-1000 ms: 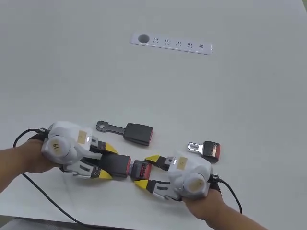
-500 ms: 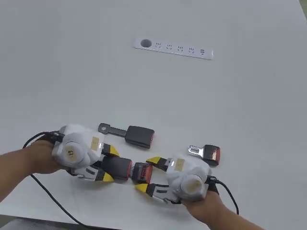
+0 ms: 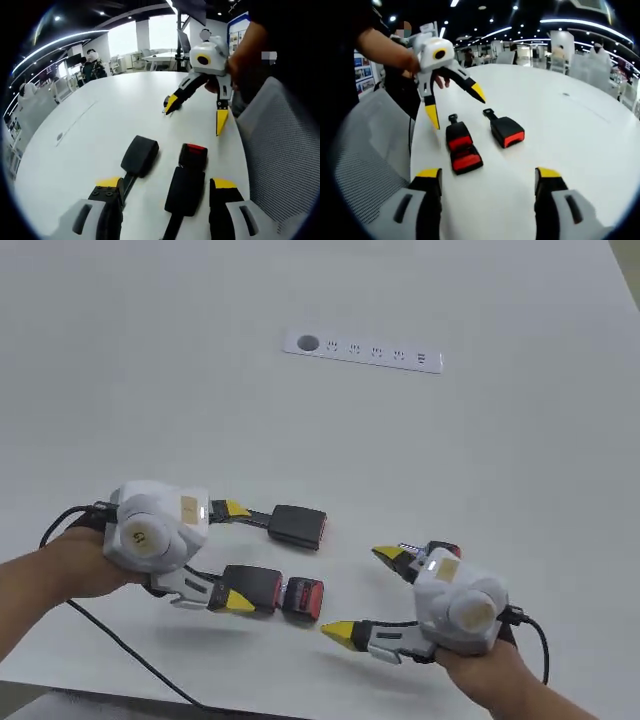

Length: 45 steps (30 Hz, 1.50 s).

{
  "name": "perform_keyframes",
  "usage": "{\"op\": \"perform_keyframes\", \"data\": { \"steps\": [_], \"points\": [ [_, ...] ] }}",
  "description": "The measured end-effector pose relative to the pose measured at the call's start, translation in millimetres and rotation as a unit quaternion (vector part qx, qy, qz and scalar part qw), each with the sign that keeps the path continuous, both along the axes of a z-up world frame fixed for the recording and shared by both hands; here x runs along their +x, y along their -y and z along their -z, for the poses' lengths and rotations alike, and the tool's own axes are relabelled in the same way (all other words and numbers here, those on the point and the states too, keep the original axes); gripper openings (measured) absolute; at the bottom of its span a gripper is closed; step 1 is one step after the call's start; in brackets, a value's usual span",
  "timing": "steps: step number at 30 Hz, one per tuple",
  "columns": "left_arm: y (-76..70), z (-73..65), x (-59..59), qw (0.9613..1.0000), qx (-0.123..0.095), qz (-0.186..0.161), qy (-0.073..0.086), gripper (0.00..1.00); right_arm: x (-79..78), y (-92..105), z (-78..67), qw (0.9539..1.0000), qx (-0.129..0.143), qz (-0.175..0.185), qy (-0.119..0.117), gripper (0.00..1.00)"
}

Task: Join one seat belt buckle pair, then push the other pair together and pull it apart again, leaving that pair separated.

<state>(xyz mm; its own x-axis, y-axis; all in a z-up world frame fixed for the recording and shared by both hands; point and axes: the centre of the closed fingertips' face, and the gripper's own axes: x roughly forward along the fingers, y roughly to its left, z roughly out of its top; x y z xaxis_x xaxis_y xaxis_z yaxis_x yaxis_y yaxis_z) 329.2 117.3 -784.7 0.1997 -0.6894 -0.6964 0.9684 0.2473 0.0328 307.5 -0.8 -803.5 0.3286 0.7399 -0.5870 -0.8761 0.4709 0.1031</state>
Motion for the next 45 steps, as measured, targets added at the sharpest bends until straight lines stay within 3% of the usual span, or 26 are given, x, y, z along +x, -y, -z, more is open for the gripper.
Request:
{"op": "perform_keyframes", "data": {
  "steps": [3, 4, 5, 7, 13, 18, 21, 35, 39, 42, 43, 44, 45],
  "points": [
    [-0.3, -5.1, 8.6, 0.9999, 0.004, -0.003, 0.012, 0.73, 6.0, 19.0, -6.8, 0.9999, -0.006, 0.004, 0.009, 0.78],
    [-4.4, -4.2, 15.2, 0.999, 0.025, 0.009, 0.035, 0.73, 9.2, 28.8, -7.6, 0.9998, -0.013, 0.007, 0.012, 0.78],
    [-4.3, -5.3, 15.7, 0.9989, 0.029, 0.011, 0.037, 0.73, 11.7, 34.8, -8.3, 0.9997, -0.016, 0.01, 0.014, 0.77],
    [-1.6, -11.3, 19.4, 0.9994, 0.02, 0.007, 0.029, 0.73, 18.6, 49.3, -12.0, 0.9994, -0.02, 0.017, 0.02, 0.77],
    [4.5, -28.3, 40.9, 0.9985, 0.005, 0.003, 0.054, 0.74, 34.5, 84.6, -9.6, 0.999, -0.035, 0.025, 0.012, 0.75],
    [10.7, -21.5, 47.9, 0.9988, 0.013, 0.013, 0.045, 0.75, 41.5, 104.7, -2.1, 0.9984, -0.049, 0.027, 0.007, 0.73],
    [15.7, -12.0, 52.0, 0.999, 0.019, 0.022, 0.035, 0.75, 41.4, 111.7, 7.5, 0.9982, -0.059, 0.01, 0.0, 0.73],
    [38.0, 36.5, 61.9, 0.9969, 0.039, 0.067, -0.014, 0.71, 47.5, 109.1, 30.0, 0.9968, -0.066, -0.036, -0.026, 0.66],
    [41.3, 46.0, 62.6, 0.9958, 0.041, 0.08, -0.022, 0.64, 46.4, 112.6, 36.7, 0.9949, -0.079, -0.053, -0.033, 0.58],
    [42.8, 52.6, 54.8, 0.9938, 0.045, 0.093, -0.042, 0.58, 46.2, 114.5, 39.4, 0.9945, -0.081, -0.059, -0.031, 0.54],
    [42.7, 54.0, 53.4, 0.9931, 0.048, 0.099, -0.04, 0.54, 47.6, 114.4, 39.3, 0.9947, -0.079, -0.059, -0.029, 0.53],
    [43.8, 53.7, 55.1, 0.9929, 0.047, 0.106, -0.027, 0.52, 49.0, 116.5, 38.1, 0.9948, -0.079, -0.058, -0.027, 0.51],
    [45.5, 53.2, 55.8, 0.9943, 0.039, 0.093, -0.037, 0.51, 49.5, 117.2, 38.0, 0.995, -0.078, -0.056, -0.028, 0.49]
  ]
}}
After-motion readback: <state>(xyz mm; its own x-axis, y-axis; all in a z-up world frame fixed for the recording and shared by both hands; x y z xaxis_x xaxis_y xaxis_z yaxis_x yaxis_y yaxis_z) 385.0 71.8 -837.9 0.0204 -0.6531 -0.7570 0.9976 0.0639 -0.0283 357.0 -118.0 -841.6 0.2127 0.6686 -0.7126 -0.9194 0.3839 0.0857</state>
